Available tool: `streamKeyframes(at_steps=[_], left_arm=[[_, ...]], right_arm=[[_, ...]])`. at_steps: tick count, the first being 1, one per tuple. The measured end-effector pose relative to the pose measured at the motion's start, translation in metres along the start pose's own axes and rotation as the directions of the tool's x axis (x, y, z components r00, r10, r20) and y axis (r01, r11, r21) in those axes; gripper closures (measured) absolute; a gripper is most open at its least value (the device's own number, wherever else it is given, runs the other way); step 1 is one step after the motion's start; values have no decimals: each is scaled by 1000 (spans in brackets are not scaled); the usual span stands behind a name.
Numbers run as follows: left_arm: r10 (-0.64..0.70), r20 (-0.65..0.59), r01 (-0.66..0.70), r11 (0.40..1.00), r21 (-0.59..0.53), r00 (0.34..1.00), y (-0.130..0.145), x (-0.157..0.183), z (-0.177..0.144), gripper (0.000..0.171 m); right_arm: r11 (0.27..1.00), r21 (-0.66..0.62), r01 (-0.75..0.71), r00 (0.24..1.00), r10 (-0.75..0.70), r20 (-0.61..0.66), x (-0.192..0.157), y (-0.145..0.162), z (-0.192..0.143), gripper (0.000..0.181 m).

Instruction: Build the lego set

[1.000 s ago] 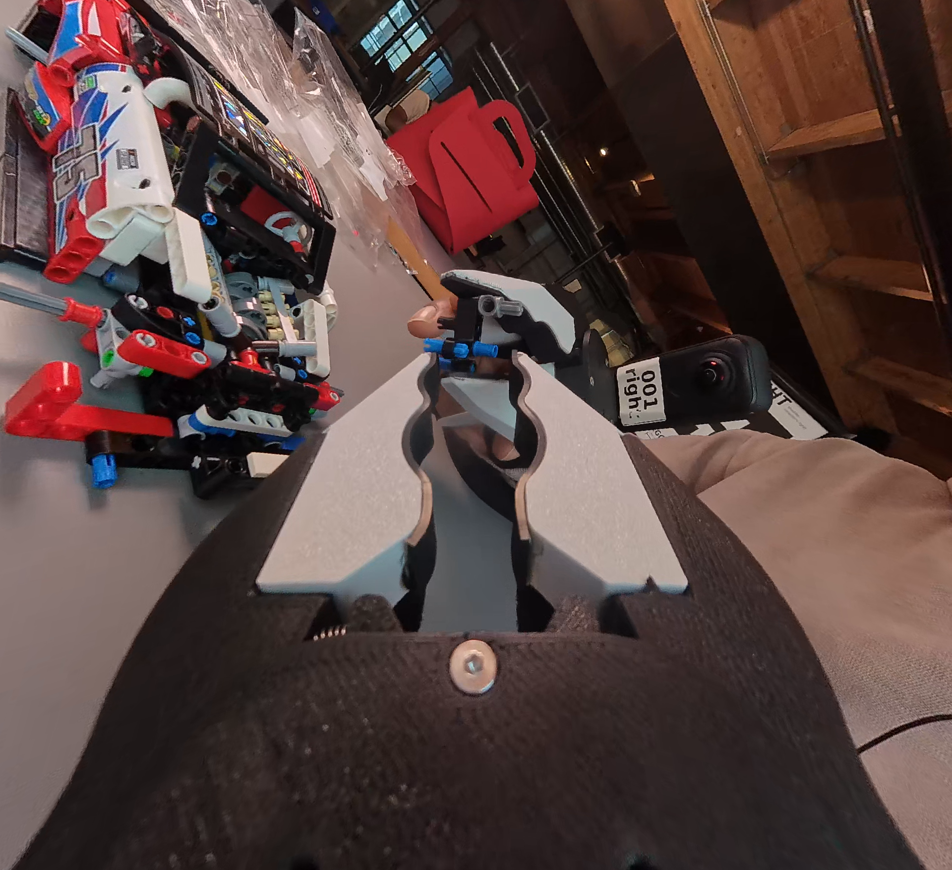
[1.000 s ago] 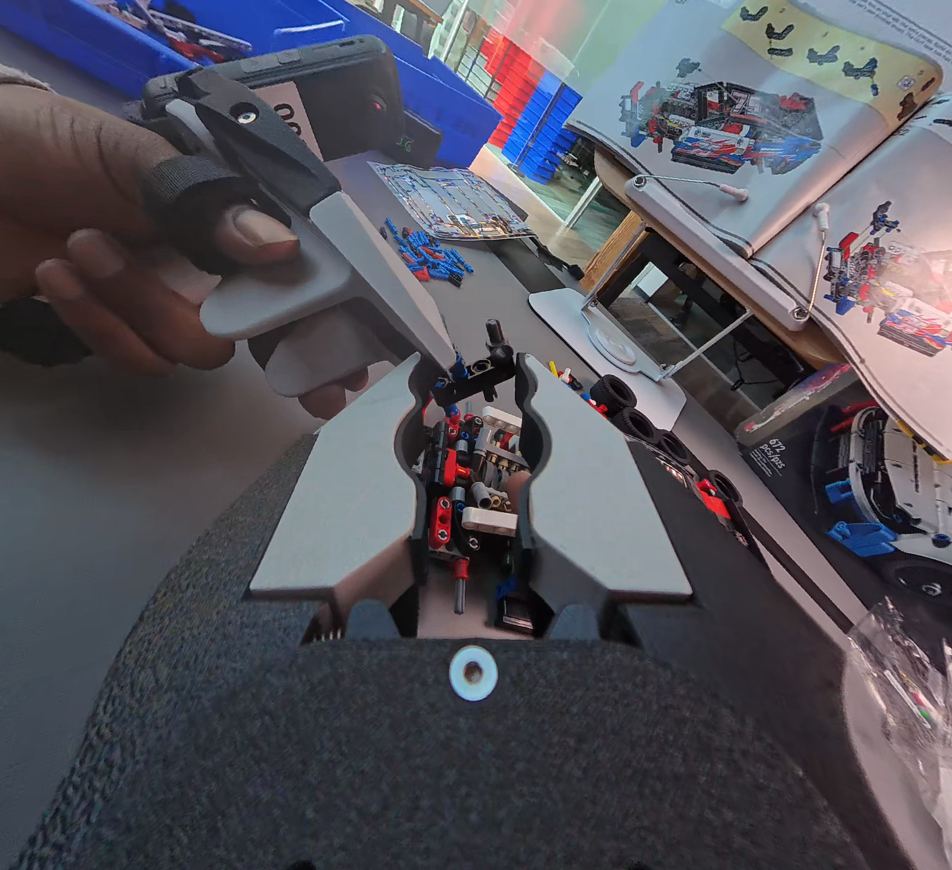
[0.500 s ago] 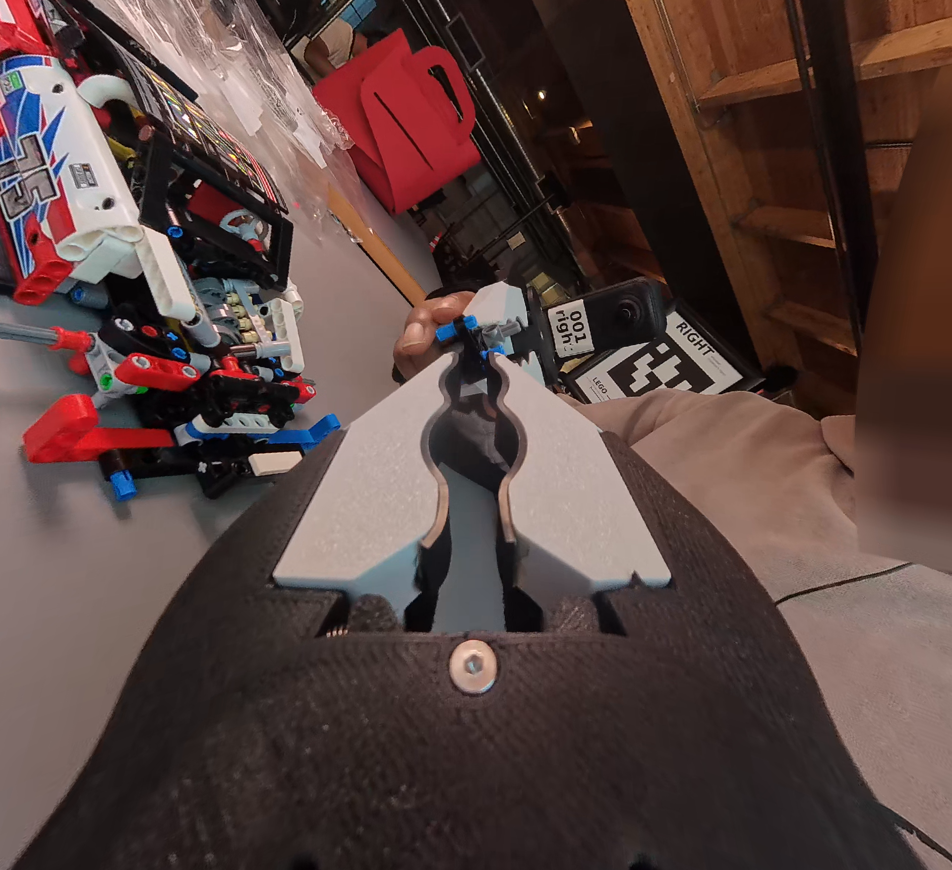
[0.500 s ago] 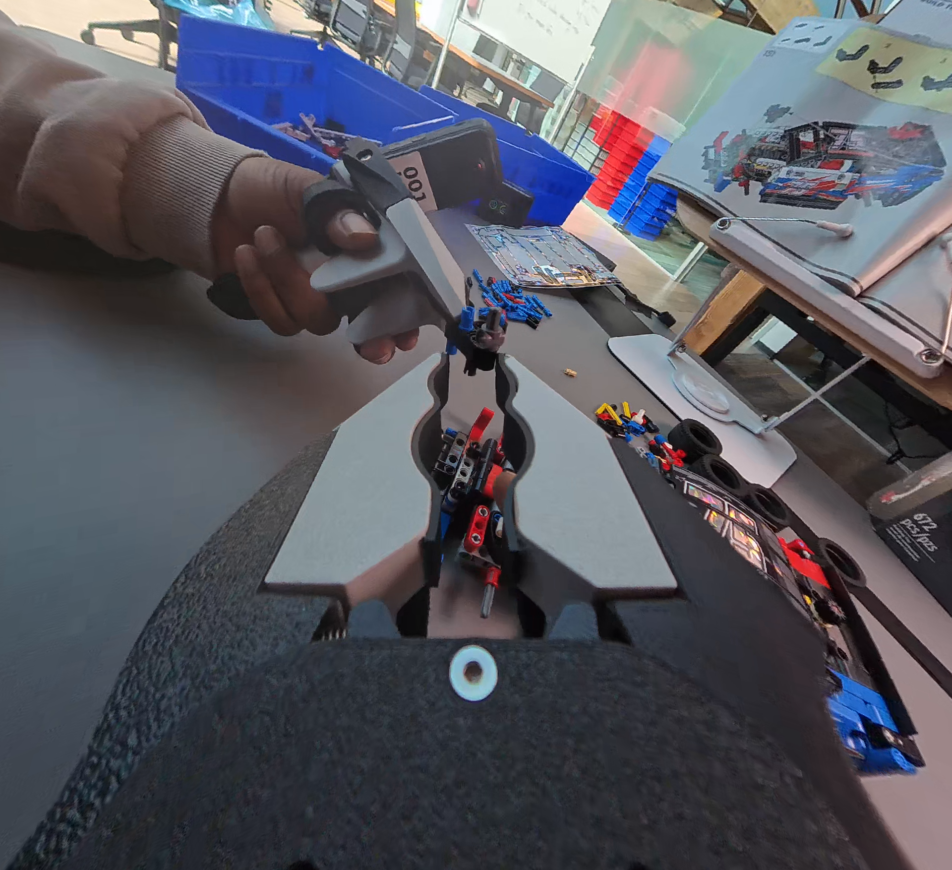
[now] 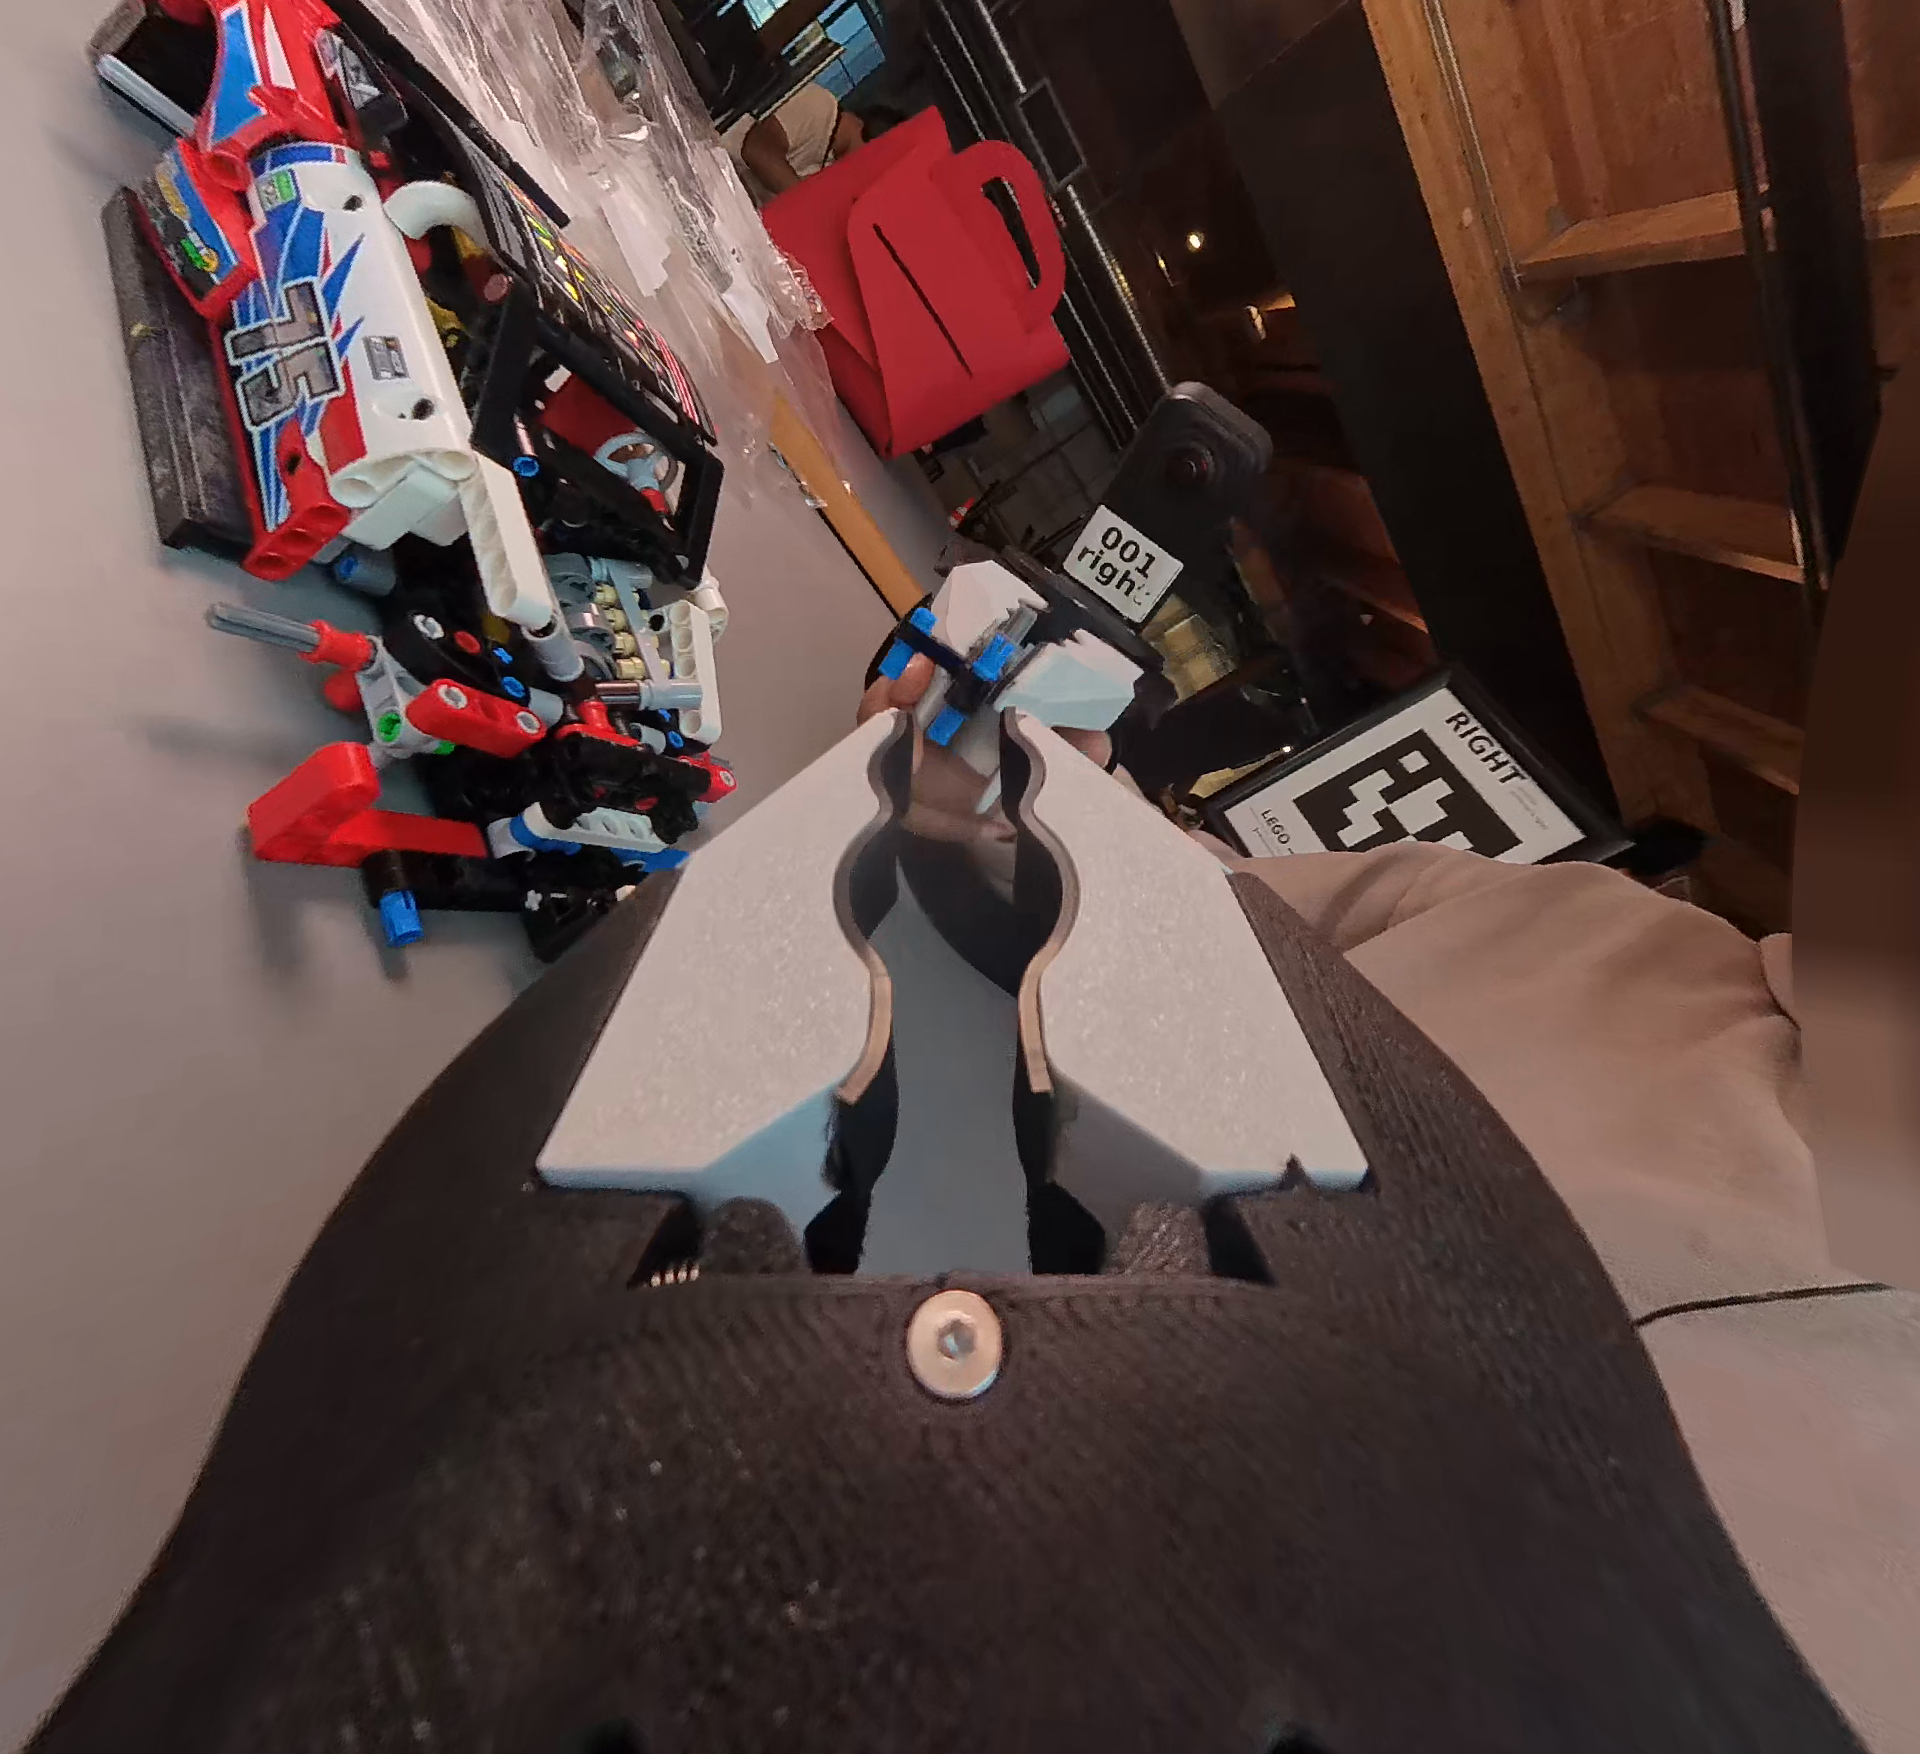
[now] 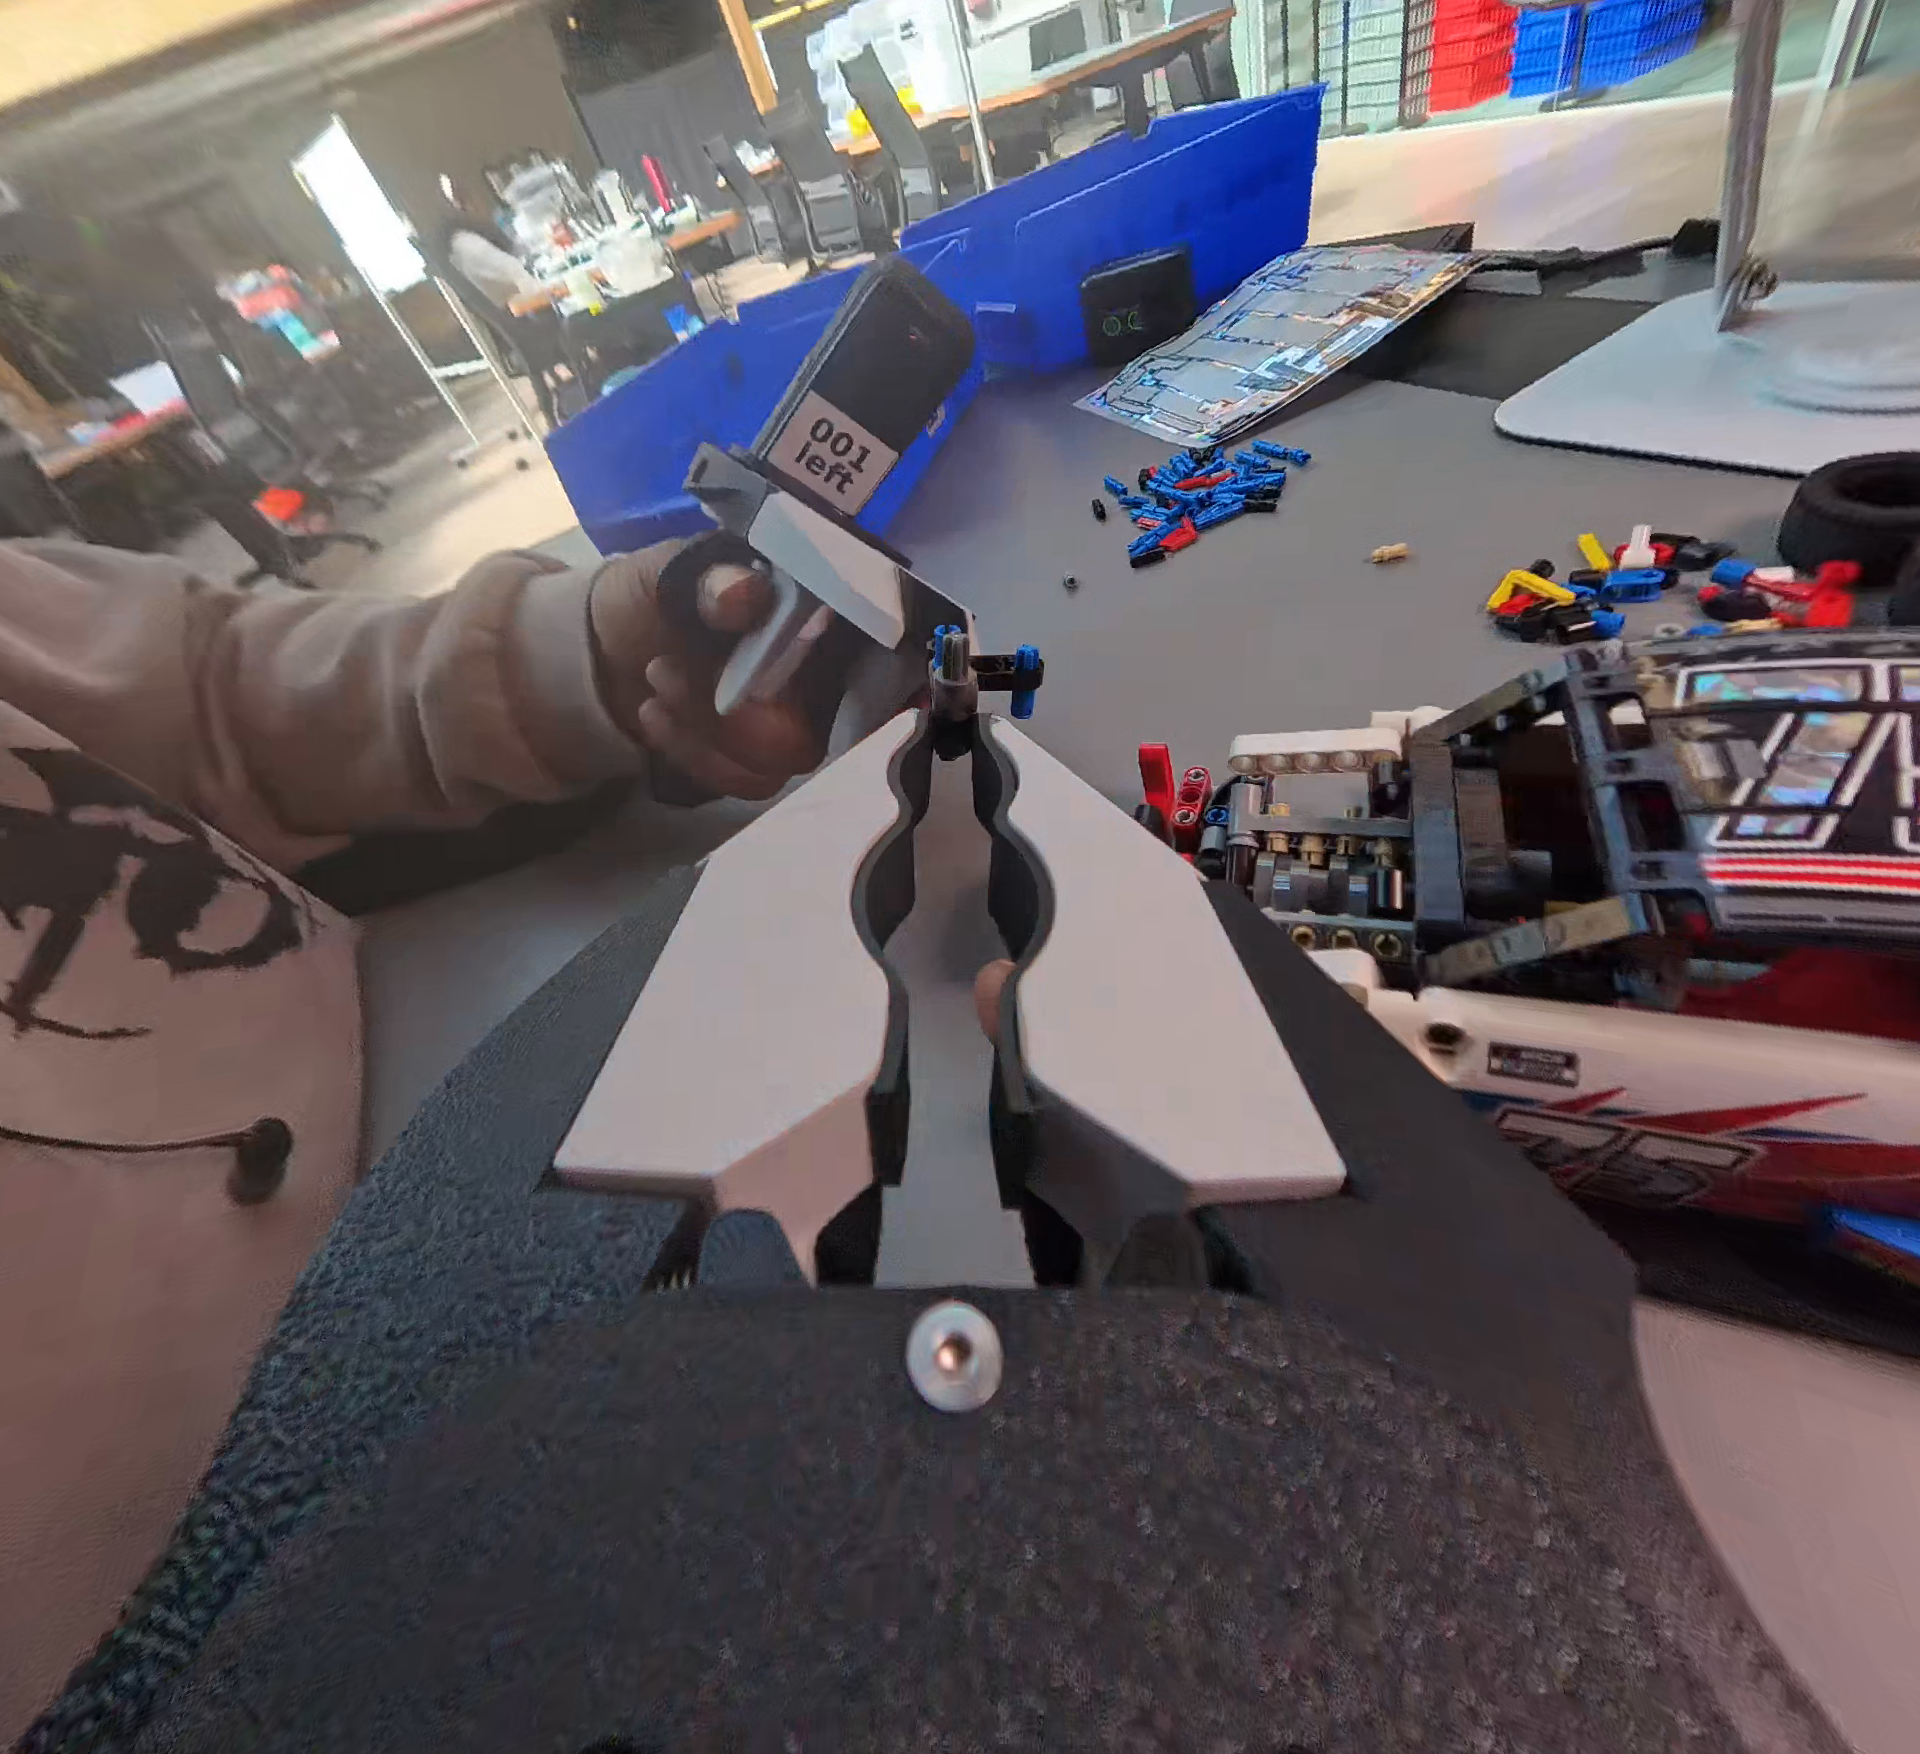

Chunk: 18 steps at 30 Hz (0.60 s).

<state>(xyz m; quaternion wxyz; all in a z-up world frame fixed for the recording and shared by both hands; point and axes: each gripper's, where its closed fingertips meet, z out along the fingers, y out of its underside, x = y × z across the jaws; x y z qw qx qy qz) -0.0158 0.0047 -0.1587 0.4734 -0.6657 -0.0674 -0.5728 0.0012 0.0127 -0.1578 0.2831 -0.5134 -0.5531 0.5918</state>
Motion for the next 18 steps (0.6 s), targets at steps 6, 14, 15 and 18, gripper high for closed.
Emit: streamKeyframes(at_steps=[6, 14, 15, 18], left_arm=[[146, 60, -145, 989, -16, 987, -1, -3, 4, 152], [274, 94, -273, 962, -29, 957, -7, 1, 19, 156], [283, 96, -281, 959, -33, 954, -7, 1, 19, 163], [307, 95, -303, 952, -47, 947, -6, -1, 18, 166]], right_arm=[[940, 55, -337, 940, 333, 76, 14, -6, -8, 176], [905, 63, -421, 905, 413, 106, 15, -6, -7, 177], [909, 64, -412, 909, 404, 103, 14, -6, -7, 176], [928, 57, -369, 927, 363, 88, 13, -6, -7, 176]])
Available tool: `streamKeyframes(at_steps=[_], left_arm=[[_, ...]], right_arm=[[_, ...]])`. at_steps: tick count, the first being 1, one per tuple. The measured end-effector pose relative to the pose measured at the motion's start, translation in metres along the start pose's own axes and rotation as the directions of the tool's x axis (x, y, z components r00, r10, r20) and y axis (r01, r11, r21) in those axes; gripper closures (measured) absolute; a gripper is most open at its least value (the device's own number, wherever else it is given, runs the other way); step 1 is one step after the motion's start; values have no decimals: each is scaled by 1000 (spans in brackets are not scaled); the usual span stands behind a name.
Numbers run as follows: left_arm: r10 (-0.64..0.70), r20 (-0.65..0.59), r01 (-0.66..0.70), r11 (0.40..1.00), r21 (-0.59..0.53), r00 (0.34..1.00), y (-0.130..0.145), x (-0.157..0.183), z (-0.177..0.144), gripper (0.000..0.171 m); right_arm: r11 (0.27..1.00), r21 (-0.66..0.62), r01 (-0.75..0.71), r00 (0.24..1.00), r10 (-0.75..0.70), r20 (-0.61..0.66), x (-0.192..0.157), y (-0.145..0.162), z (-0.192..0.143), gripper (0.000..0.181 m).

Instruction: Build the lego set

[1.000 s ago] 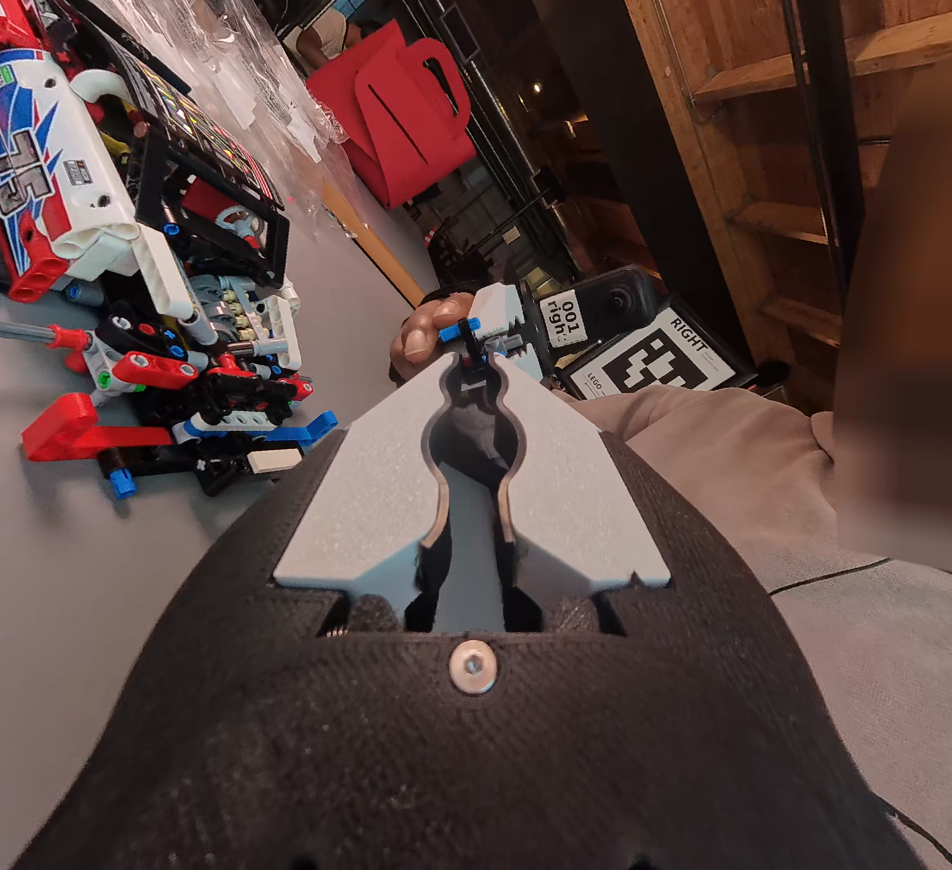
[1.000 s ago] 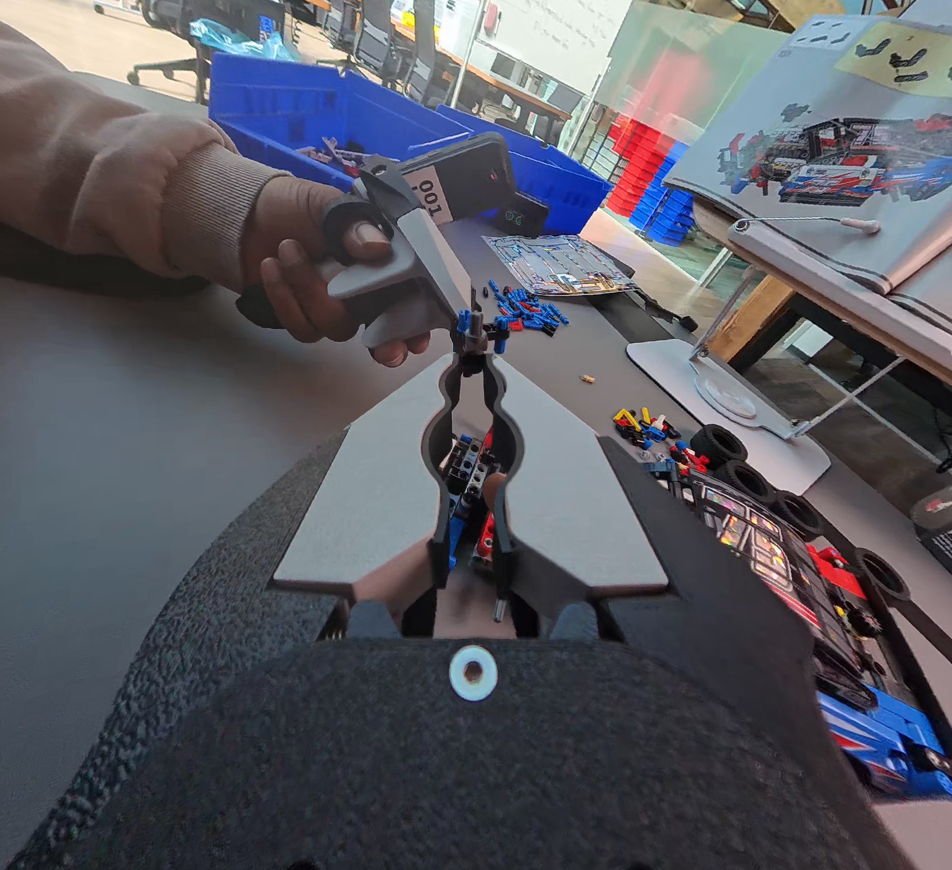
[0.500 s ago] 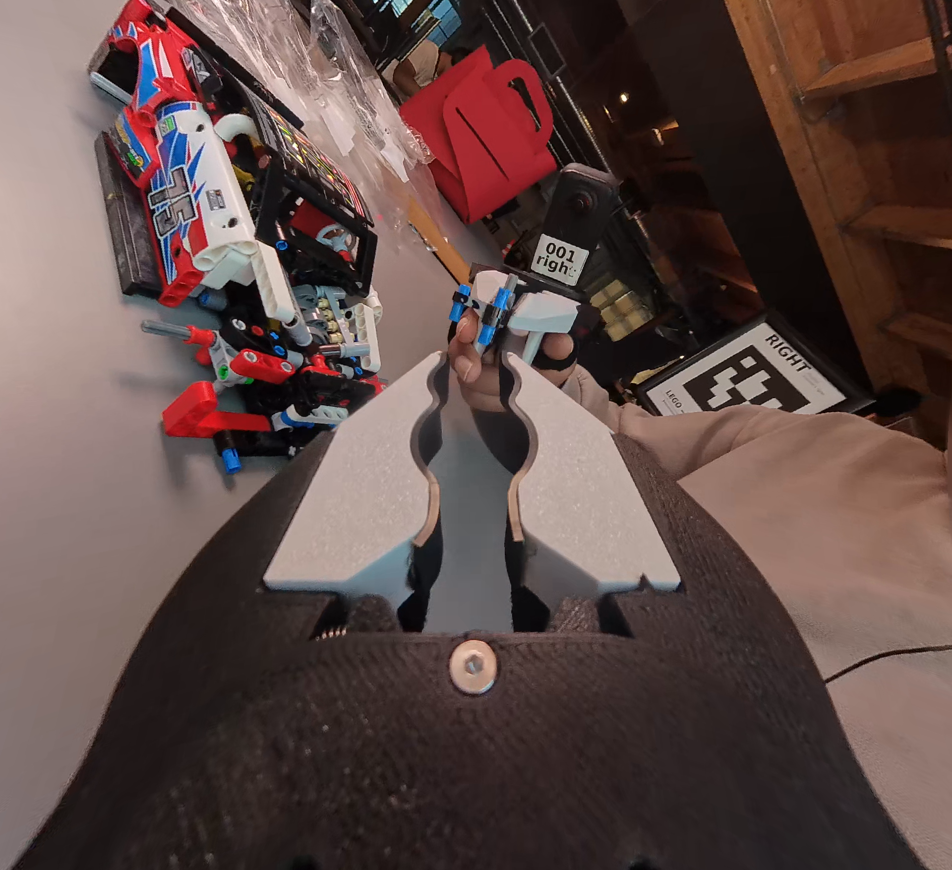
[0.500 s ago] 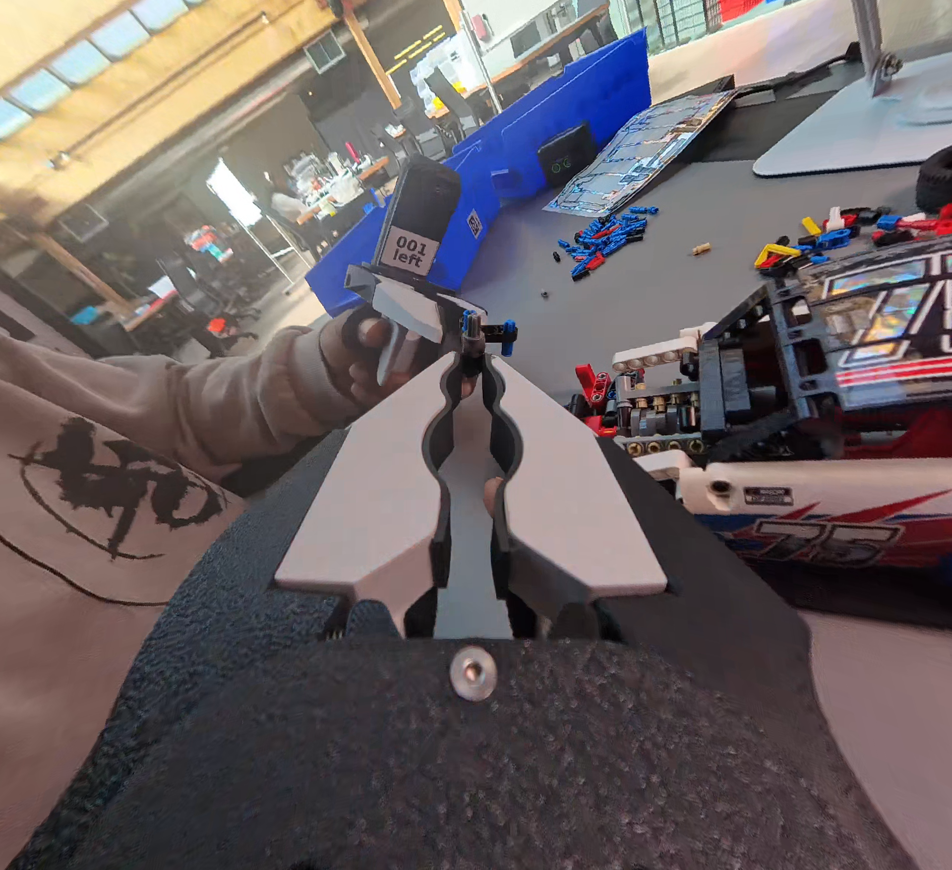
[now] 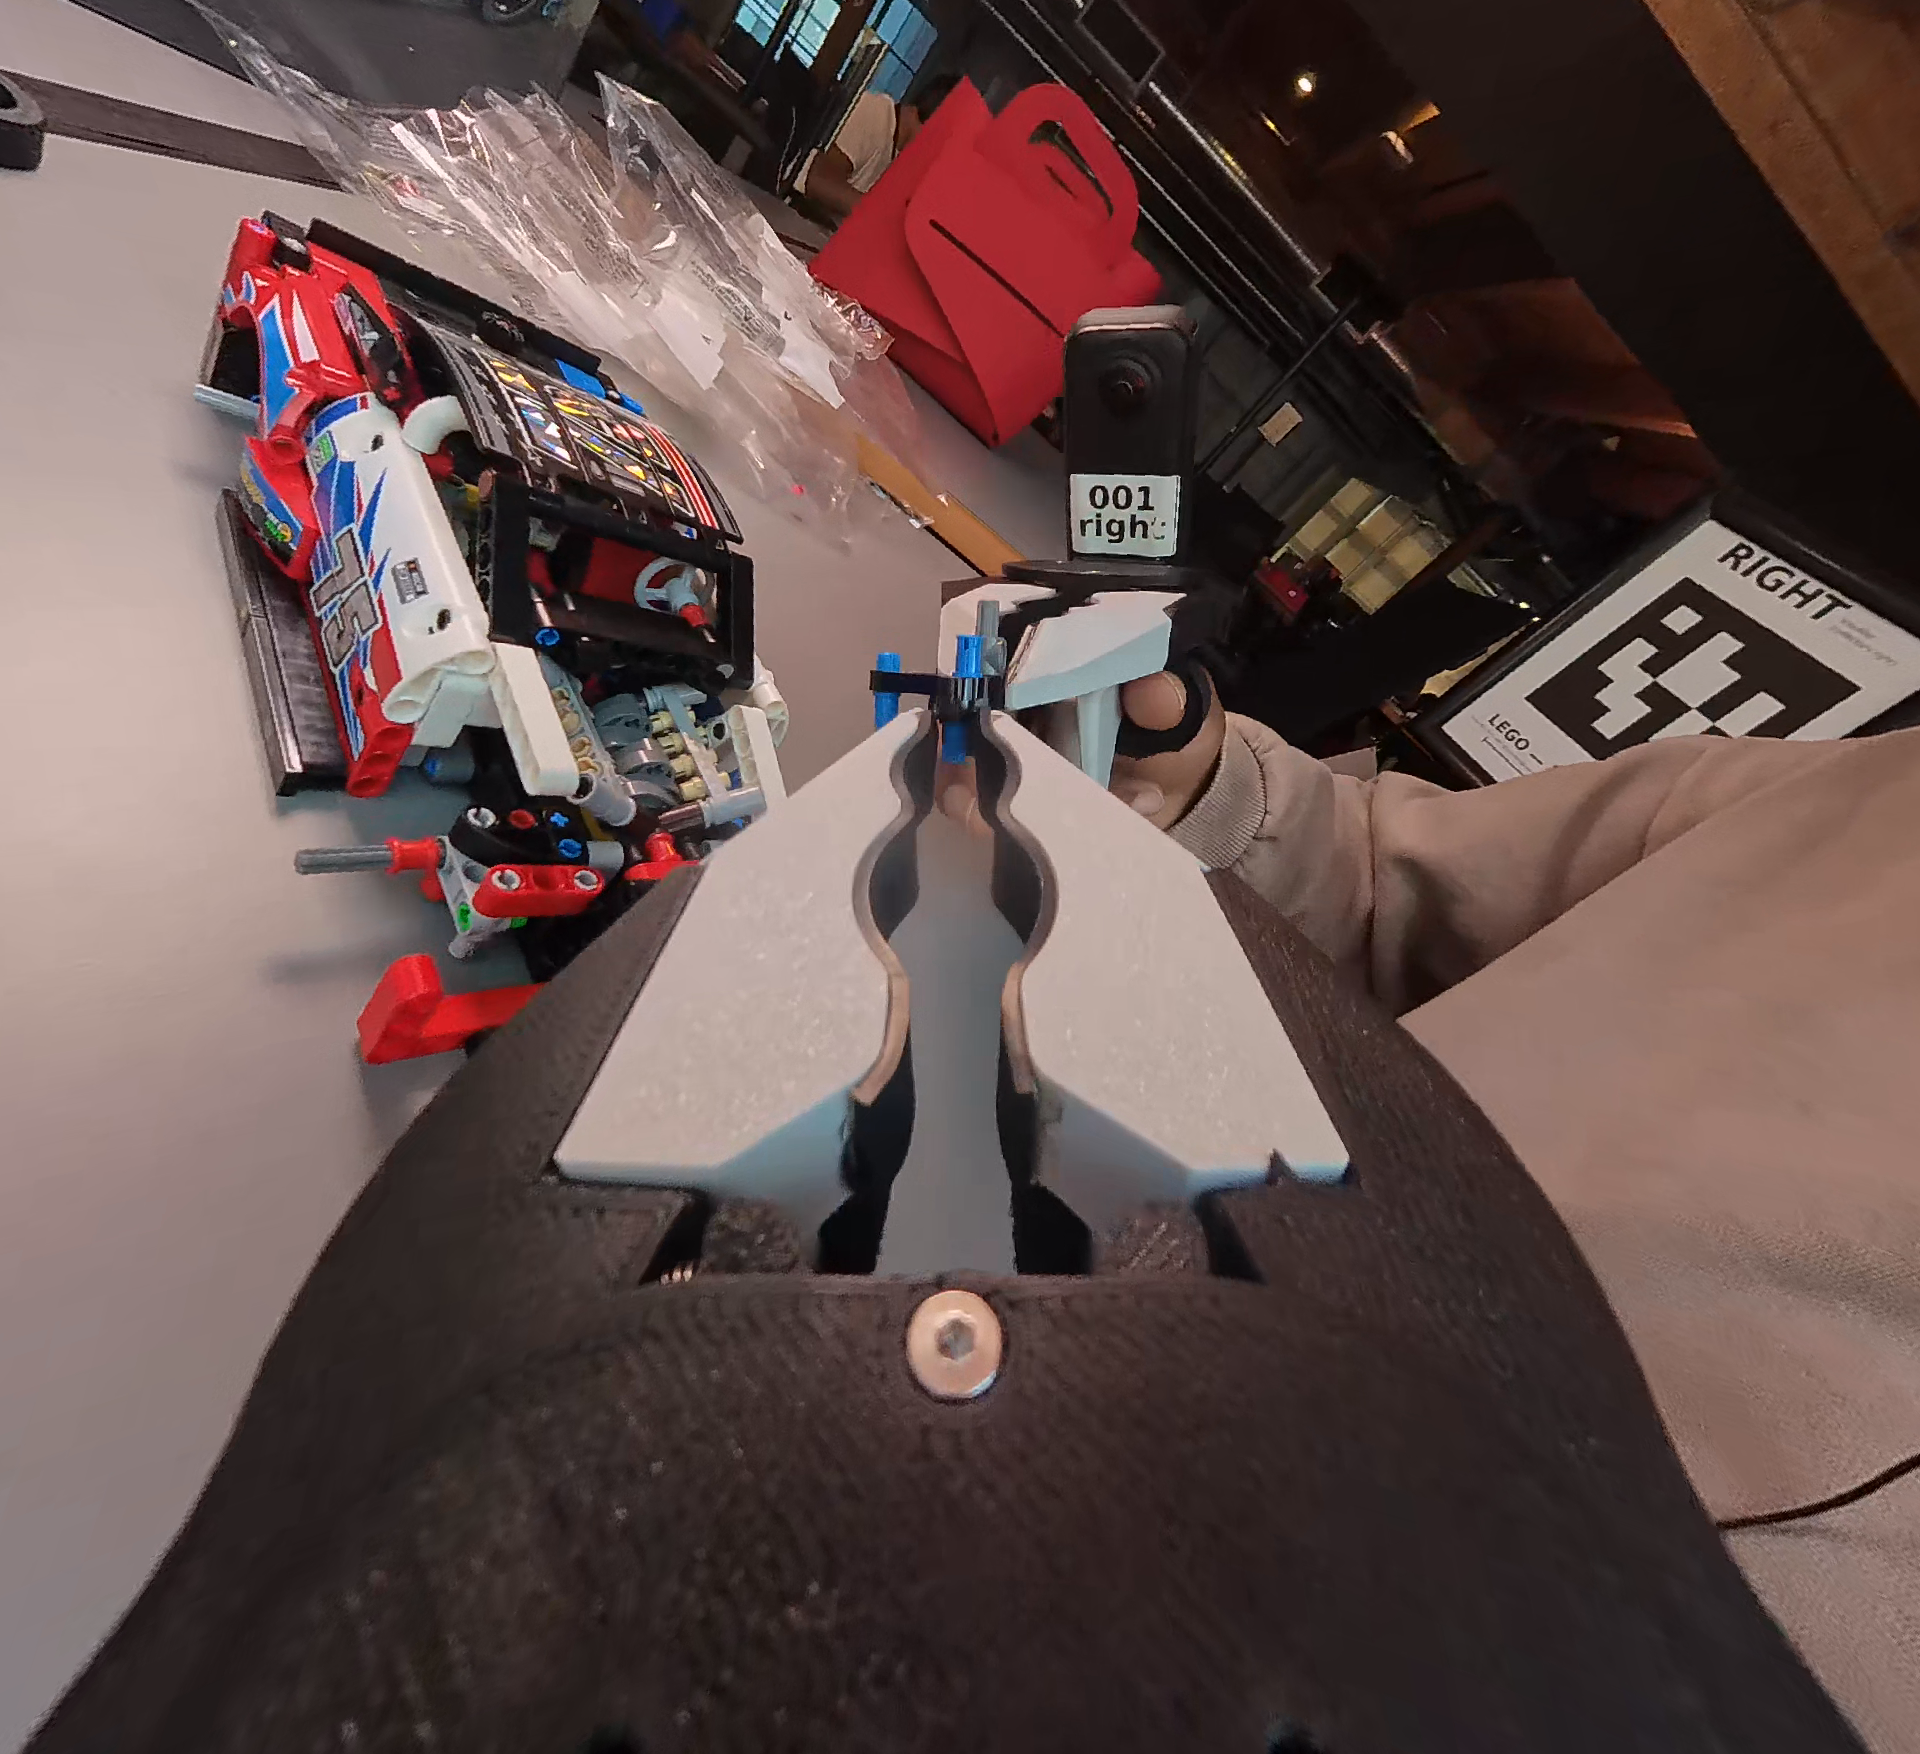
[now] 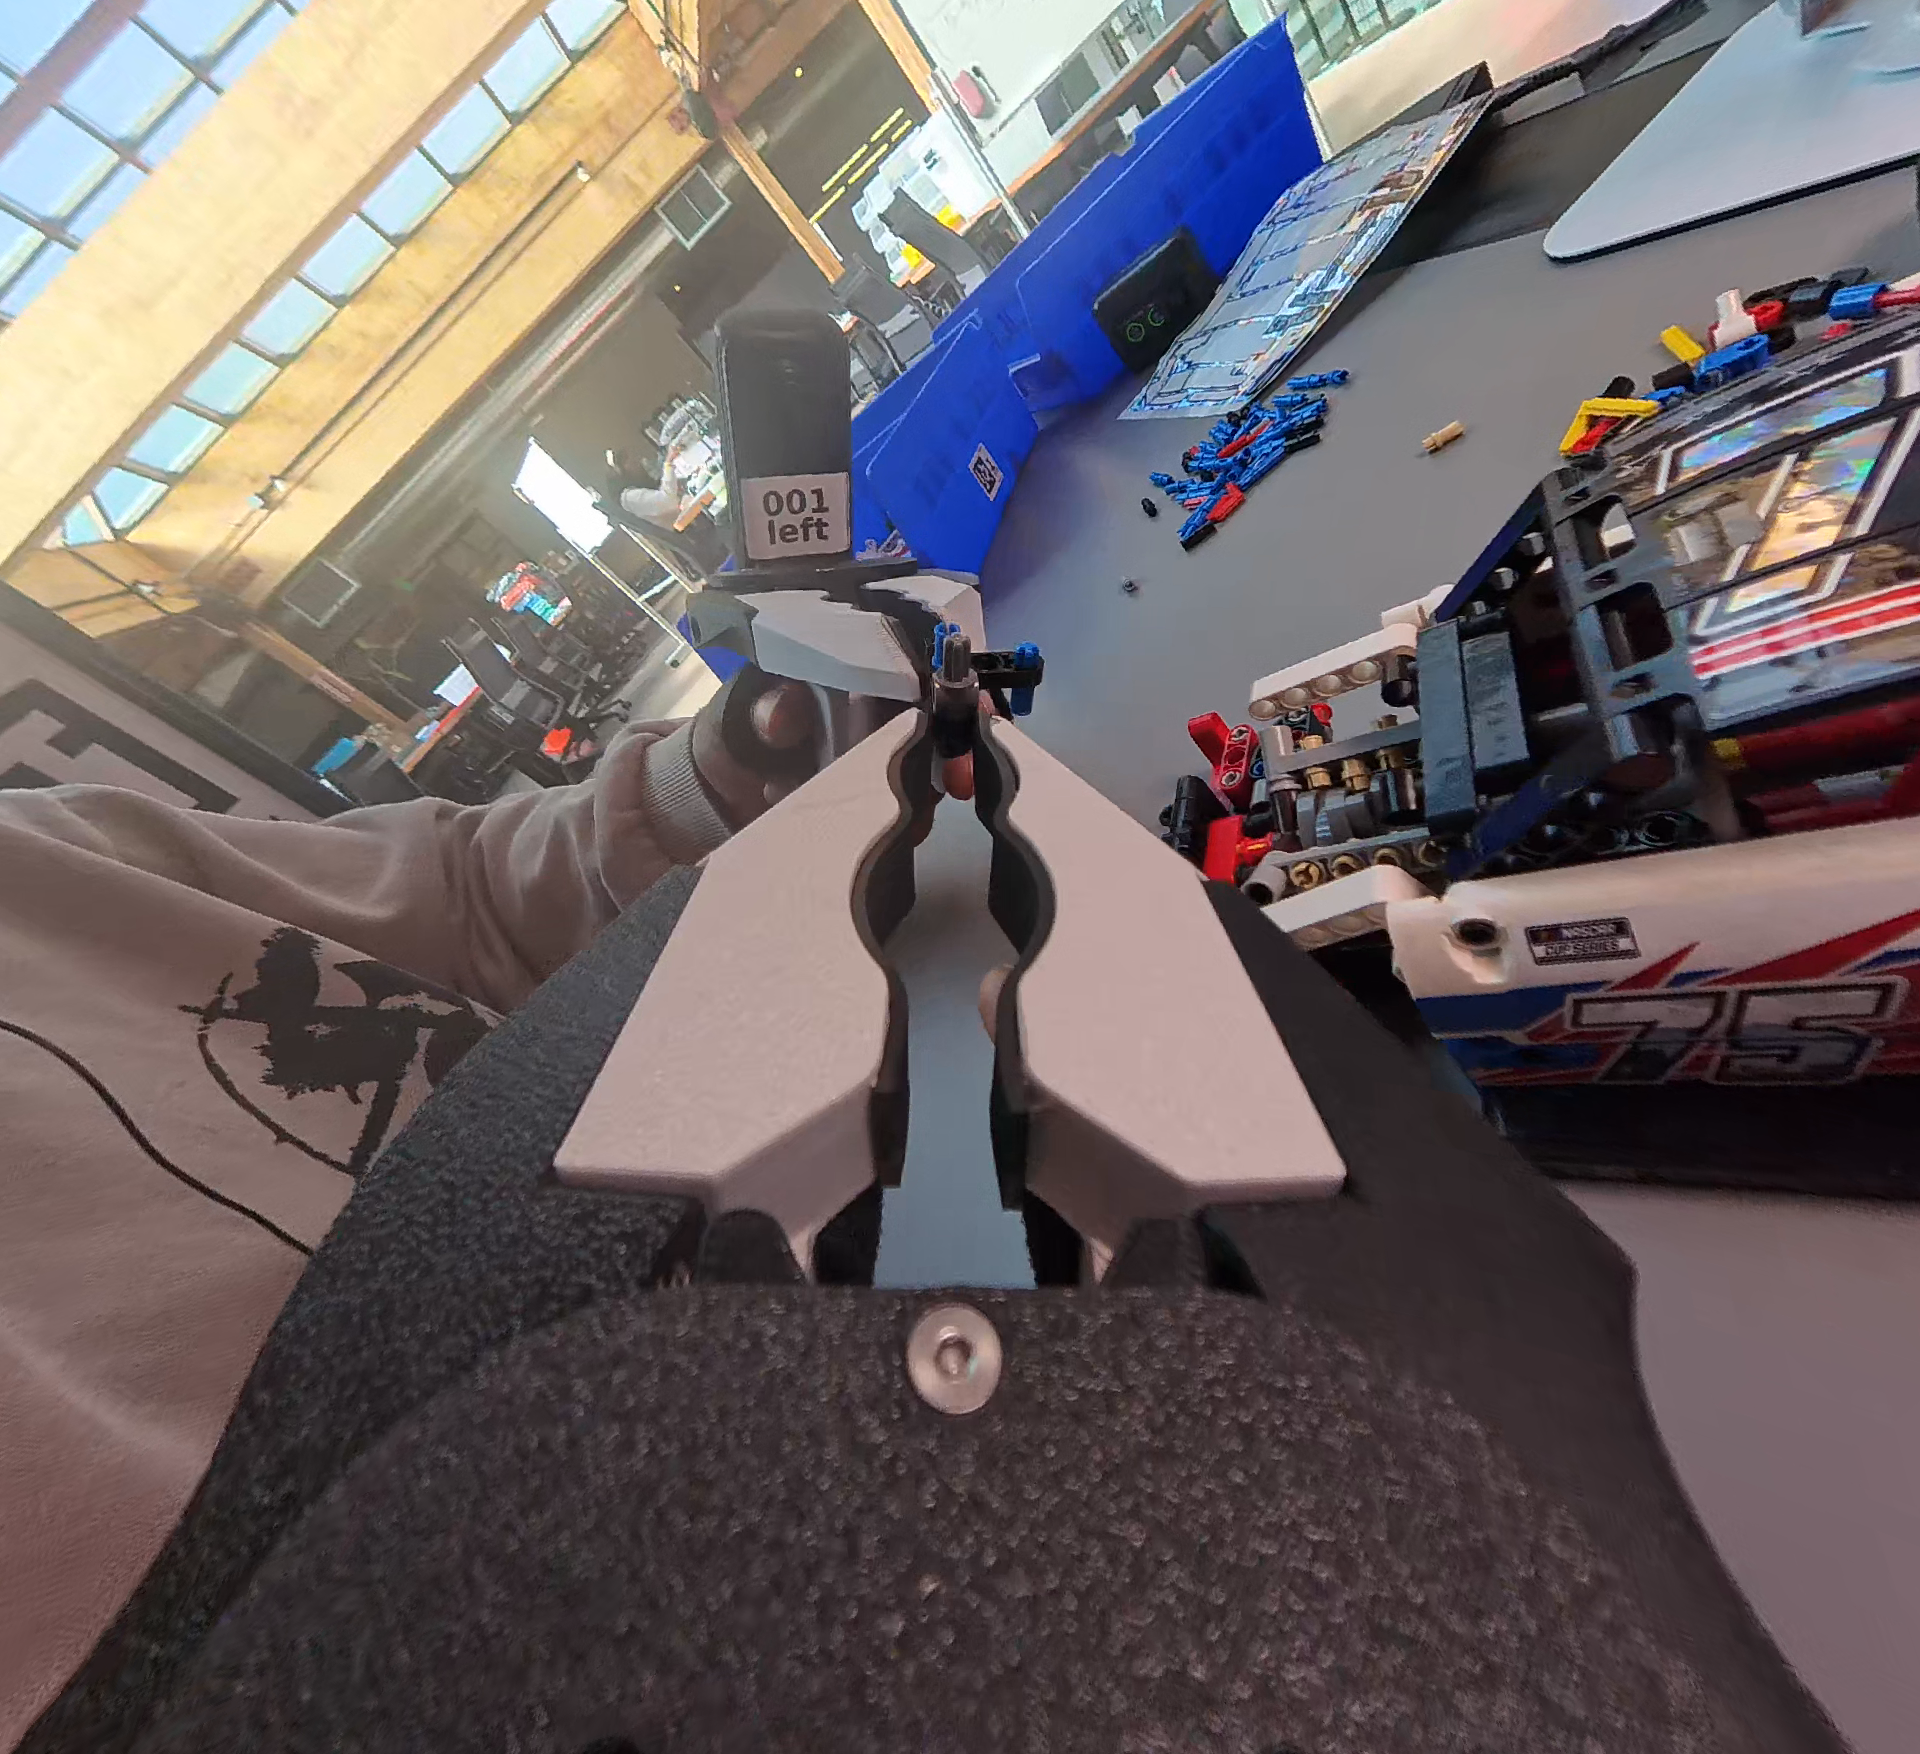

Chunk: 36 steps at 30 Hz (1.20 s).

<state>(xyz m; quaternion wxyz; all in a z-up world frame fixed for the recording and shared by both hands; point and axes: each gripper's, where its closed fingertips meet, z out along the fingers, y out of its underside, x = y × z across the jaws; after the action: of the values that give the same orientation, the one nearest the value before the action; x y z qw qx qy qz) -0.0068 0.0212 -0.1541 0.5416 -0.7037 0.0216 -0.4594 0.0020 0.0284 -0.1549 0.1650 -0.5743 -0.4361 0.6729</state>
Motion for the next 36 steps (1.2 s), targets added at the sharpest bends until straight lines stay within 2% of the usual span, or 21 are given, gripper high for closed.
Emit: streamKeyframes(at_steps=[6, 10, 15, 19, 22, 28, 32, 36], left_arm=[[132, -140, -139, 989, -42, 981, 4, 11, -4, 167], [145, -209, -162, 985, -62, 967, 6, 9, -2, 167], [180, -260, -207, 975, -84, 949, 7, 11, 2, 167], [177, -262, -208, 973, -97, 949, 6, 7, 6, 167], [204, -212, -232, 966, -117, 956, 6, 0, 10, 166], [354, 12, -346, 921, -177, 935, 5, -23, 3, 152], [461, 118, -410, 860, -305, 880, 22, -36, -8, 142], [509, 141, -410, 803, -432, 849, 47, -44, -7, 122]], right_arm=[[973, -76, 217, 976, -215, 35, -15, 5, -2, 170], [939, -106, 326, 944, -330, -18, -11, 7, -2, 172], [924, -124, 360, 929, -368, -42, -8, 7, -5, 168], [901, -123, 416, 903, -425, -56, -8, 6, -6, 175], [885, -139, 445, 884, -459, -91, -2, 5, -7, 176], [860, -139, 492, 838, -511, -194, 13, -4, -14, 177], [842, -117, 526, 803, -537, -259, 20, -13, -22, 176], [839, -87, 538, 790, -537, -294, 22, -20, -28, 176]])
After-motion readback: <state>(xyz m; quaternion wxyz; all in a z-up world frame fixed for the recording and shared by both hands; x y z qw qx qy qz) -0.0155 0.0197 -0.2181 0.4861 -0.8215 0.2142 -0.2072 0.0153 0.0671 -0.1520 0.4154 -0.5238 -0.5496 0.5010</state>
